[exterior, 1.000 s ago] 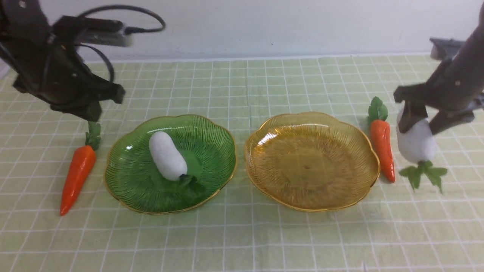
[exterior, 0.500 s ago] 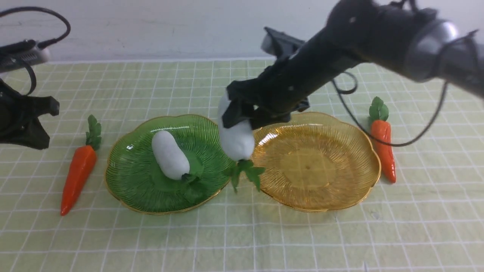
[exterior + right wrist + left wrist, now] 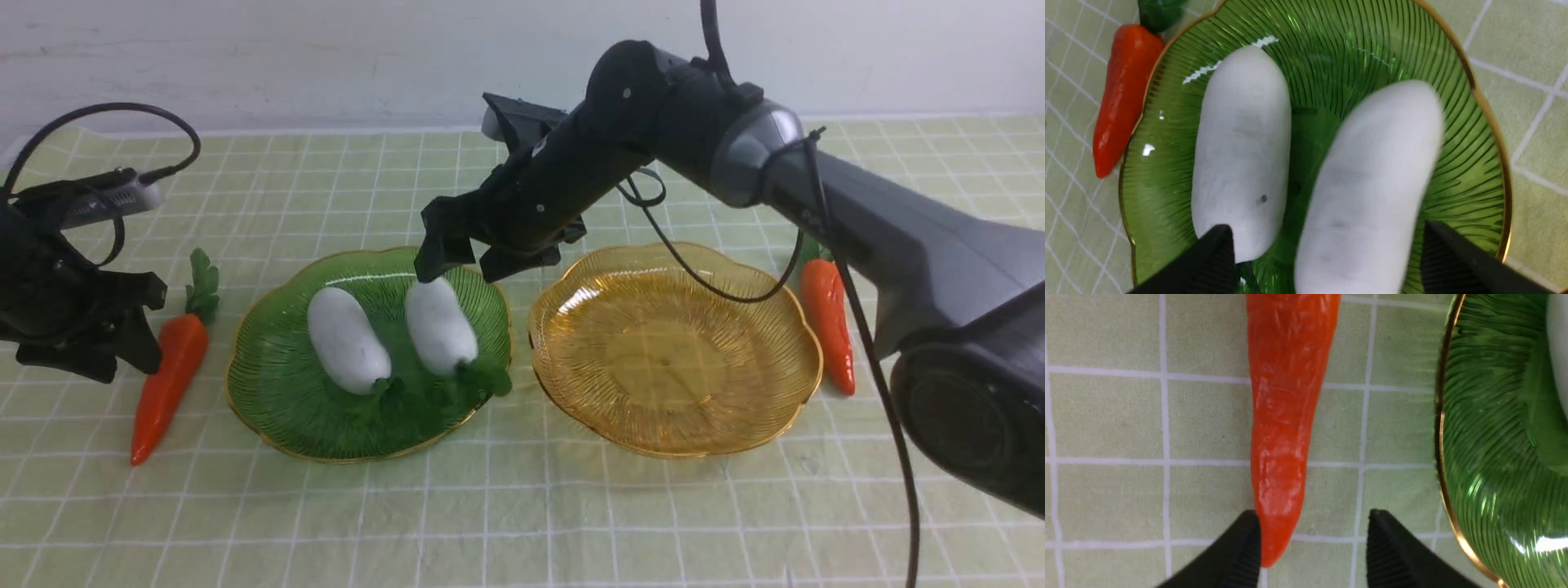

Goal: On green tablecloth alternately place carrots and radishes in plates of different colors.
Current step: 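Place the white radish onto the plate beside the other radish with the right gripper, then place the carrot on the yellow plate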

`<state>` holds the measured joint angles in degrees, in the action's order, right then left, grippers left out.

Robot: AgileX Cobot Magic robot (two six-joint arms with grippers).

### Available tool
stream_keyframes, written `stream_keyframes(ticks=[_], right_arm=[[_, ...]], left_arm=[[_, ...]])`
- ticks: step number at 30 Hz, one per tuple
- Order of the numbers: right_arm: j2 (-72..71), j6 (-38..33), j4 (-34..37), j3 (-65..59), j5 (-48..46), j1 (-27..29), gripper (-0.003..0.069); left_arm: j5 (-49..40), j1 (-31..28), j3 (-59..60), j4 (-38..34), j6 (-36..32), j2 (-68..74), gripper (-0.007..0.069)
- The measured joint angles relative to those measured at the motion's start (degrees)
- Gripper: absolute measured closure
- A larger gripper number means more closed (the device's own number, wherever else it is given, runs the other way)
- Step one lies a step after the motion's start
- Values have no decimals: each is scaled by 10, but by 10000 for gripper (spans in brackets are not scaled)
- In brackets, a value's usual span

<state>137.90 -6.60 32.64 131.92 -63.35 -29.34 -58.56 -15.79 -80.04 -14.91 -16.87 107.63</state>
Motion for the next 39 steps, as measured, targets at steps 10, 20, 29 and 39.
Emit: stream_keyframes(ticks=[10,20,29,39], right_arm=[[-41,63,-75,165,-86,43,61],[-184,66,-225,101,-92,66,499],[-306,83,-414,-128,-93,92,669],[-259,80,-286,-216,-91,269,630]], left_arm=[[75,0,1,10,-3,79,105],[27,1,-19,20,-2,81,410],[-25,58,-95,-42,-5,-25,409],[32,375,-156,-110,34,5,409]])
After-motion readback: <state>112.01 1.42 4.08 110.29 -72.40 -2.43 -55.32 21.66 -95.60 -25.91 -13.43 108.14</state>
